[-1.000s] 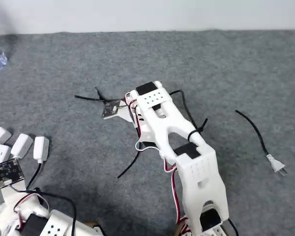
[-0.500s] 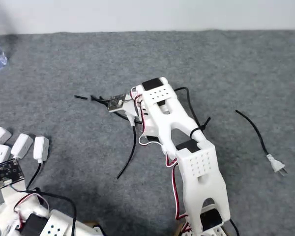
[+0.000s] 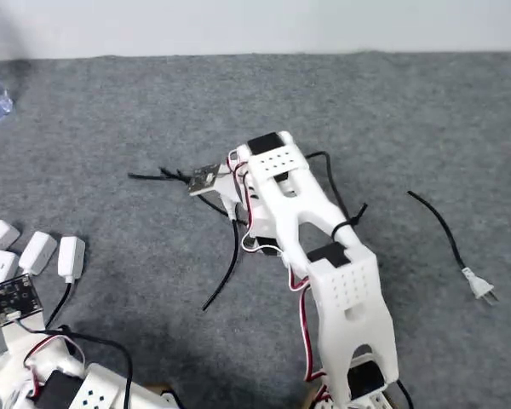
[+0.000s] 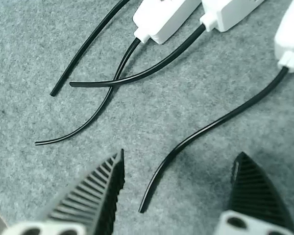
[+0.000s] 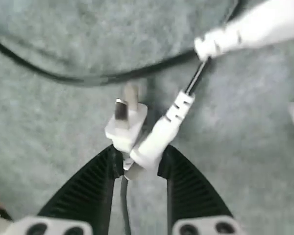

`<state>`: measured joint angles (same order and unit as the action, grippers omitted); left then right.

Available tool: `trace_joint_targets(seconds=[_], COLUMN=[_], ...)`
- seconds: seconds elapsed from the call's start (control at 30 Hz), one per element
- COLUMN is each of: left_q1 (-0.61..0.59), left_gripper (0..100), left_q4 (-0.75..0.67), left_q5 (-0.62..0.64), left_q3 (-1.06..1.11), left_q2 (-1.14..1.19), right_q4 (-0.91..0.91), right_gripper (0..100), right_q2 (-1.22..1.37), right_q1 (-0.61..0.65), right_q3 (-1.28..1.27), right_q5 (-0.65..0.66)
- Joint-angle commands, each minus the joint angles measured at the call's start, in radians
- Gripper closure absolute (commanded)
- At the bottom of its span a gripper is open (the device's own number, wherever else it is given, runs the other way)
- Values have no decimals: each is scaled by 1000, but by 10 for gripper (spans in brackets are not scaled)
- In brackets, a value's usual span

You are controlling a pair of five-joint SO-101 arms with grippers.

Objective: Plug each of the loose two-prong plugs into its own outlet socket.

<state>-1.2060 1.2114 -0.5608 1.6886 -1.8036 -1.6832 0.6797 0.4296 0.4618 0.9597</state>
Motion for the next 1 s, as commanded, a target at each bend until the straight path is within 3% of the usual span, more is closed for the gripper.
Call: trace_joint_targets(seconds=[0.0, 0.4, 0.67, 0.83, 0.97], left_q1=[6, 6, 6, 6, 6], left_gripper=[672, 672, 672, 672, 672], left_q4=[8, 9, 9, 9, 9], left_q5=[-12, -12, -12, -12, -12], left_q3=[-5, -5, -5, -5, -5], left_q2=[-11, -11, -11, -11, -11], right_q4=[-70, -114, -102, -1, 67], right_gripper=[990, 991, 991, 991, 991], right_q2=[-166, -559, -679, -668, -634], right_q1=[-61, -438, -825, -1069, -1129], right_q3=[20, -21, -150, -201, -269], right_q5=[6, 26, 311, 463, 480])
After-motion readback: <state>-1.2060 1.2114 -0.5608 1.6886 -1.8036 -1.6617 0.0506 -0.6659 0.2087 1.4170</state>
